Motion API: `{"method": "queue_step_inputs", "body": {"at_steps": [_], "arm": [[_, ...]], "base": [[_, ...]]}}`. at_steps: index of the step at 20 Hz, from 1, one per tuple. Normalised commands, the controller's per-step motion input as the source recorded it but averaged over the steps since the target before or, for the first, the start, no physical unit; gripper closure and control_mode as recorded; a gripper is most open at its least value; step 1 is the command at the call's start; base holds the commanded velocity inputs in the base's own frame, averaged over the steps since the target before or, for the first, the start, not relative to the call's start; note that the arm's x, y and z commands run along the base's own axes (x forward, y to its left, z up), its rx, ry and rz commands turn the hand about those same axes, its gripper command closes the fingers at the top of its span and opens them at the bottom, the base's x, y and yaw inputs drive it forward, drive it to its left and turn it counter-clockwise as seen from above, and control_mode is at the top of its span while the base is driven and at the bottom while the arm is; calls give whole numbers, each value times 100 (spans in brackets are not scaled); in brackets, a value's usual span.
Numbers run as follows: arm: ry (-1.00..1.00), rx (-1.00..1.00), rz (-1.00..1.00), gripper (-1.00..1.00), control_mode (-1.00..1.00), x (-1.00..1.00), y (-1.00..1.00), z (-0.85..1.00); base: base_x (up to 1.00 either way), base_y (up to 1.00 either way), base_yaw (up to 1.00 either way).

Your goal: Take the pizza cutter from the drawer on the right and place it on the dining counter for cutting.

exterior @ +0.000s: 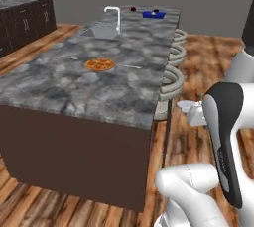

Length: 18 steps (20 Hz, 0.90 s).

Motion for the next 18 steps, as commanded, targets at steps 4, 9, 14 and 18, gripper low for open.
{"method": "queue_step_inputs", "body": {"at_steps": [4, 9, 14, 18], "arm": [[0, 0, 0, 100, 100, 0, 0, 0], [0, 0, 0, 100, 100, 0, 0, 0], [0, 0, 0, 100, 100, 0, 0, 0], [0, 0, 0, 100, 100, 0, 0, 0]], "base": [[52, -67, 65], [43, -80, 62], [26, -98, 55], [-4, -100, 46]]}}
